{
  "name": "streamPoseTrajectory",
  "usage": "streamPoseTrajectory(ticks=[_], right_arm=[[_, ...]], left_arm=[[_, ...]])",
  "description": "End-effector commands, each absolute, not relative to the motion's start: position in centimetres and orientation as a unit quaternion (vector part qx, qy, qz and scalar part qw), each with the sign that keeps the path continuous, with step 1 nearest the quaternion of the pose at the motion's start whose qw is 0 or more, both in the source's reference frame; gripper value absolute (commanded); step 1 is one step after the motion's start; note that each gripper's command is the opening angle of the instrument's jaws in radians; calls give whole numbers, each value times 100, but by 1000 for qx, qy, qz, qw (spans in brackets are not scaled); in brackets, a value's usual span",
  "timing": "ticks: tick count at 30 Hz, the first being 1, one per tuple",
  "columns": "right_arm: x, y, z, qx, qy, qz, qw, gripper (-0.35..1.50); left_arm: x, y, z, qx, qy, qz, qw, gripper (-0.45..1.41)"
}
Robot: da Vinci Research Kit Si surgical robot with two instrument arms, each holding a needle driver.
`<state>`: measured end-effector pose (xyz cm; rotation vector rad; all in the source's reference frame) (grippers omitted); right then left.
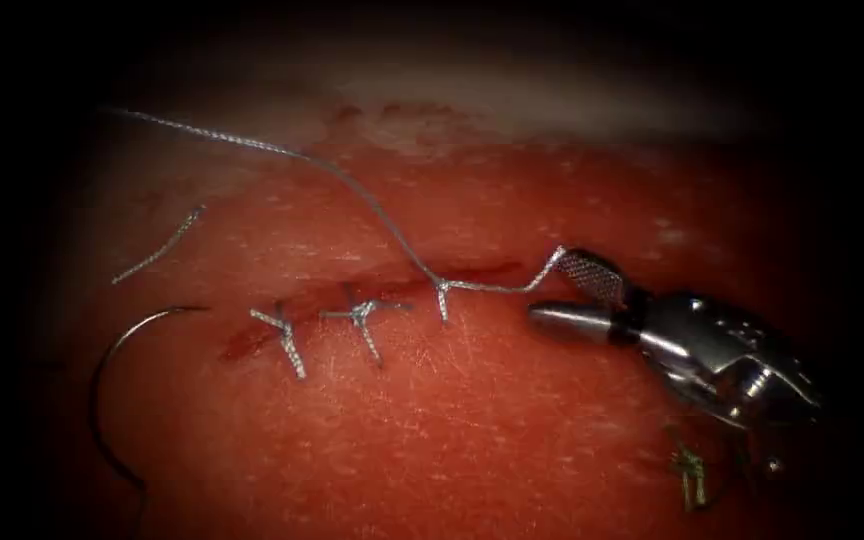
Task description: Wound Closure
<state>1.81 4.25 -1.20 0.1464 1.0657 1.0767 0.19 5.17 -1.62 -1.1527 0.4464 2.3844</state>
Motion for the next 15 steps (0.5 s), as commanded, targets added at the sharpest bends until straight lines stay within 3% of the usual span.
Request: streamPoseTrajectory(ticks=[1,5,15], right_arm=[[187,426,-124,65,477,480,734,130],[200,444,-159,51,459,466,755,146],[267,448,-172,31,466,430,773,148]], left_arm=[[13,515,-159,-424,160,862,227,-35],[2,526,-191,-443,164,849,237,-35],[-24,539,-241,-468,170,836,232,-35]])
